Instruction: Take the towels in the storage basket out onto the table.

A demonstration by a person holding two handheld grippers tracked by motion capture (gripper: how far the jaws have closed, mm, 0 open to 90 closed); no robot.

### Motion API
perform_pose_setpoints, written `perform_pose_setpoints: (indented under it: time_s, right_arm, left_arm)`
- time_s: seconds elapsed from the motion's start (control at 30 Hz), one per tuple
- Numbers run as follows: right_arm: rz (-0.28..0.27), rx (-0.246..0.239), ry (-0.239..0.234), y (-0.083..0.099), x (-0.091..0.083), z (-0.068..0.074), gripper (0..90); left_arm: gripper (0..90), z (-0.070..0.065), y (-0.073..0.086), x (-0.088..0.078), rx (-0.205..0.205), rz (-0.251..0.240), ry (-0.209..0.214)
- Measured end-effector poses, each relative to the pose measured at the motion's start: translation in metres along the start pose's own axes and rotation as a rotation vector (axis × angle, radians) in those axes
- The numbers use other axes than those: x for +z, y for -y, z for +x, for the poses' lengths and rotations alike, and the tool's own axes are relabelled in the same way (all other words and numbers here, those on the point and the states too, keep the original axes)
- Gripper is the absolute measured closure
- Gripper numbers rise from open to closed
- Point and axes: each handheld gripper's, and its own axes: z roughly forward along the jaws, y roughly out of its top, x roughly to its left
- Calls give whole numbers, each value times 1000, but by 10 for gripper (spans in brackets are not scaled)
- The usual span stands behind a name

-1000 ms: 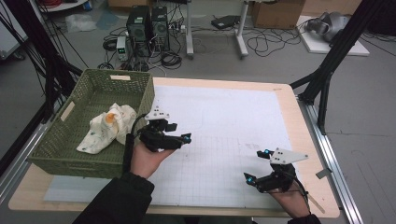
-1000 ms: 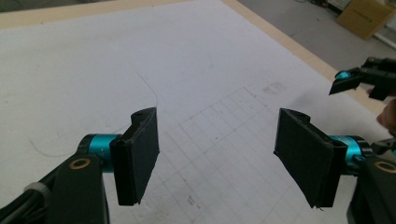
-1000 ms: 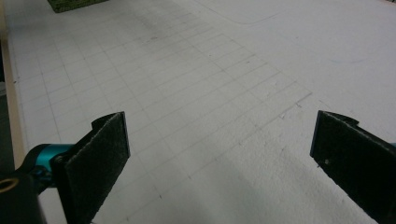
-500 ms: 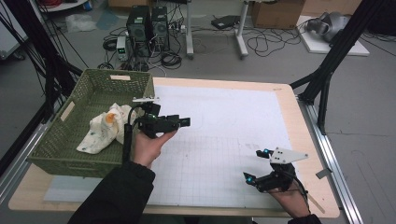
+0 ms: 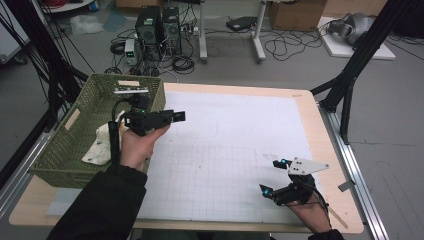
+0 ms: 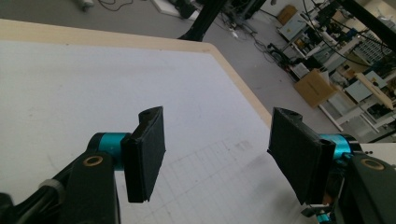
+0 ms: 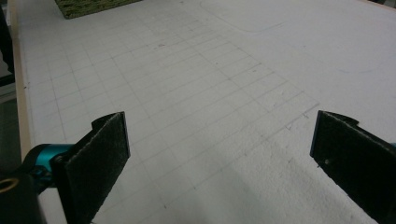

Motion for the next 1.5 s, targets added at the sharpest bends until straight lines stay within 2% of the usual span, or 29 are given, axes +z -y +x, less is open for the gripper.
perform_pose_setpoints:
  time_s: [0.07,0.17,0.33,0.43,0.53,0.7,0.8,0.93,1.0,1.17,1.3,1.43,1.5]
  right_arm:
    - [3,2,-3,0,0,0,37]
    - [0,1,1,0,1,-1,37]
    - [6,5,-1,0,1,-1,38]
    - [7,3,0,0,1,-2,38]
    - [4,4,3,0,1,-3,38]
    - [7,4,3,0,1,-4,38]
    - [6,11,3,1,0,-4,38]
    - [6,10,5,2,0,-5,38]
    - [9,10,4,2,0,-5,38]
    - [11,10,3,2,1,-5,38]
    - [10,8,2,2,1,-5,38]
    - [12,8,4,3,0,-6,38]
    - [10,9,3,3,0,-6,38]
  left_arm:
    - [365,8,-5,-5,-12,8,36]
    - [368,21,-10,-14,-28,10,54]
    - [383,43,-16,-28,-30,21,71]
    - [381,55,-18,-36,-57,2,75]
    - [392,66,-20,-41,-71,11,67]
    - [403,83,-21,-49,-103,3,81]
    - [413,93,-20,-54,-111,2,50]
    - [401,106,-19,-61,-104,7,-31]
    - [388,109,-18,-64,-78,14,-88]
    - [384,116,-16,-63,-31,80,-218]
    - [372,121,-15,-61,23,140,-336]
    - [360,129,-11,-62,46,202,-432]
    - [348,132,-9,-62,51,218,-455]
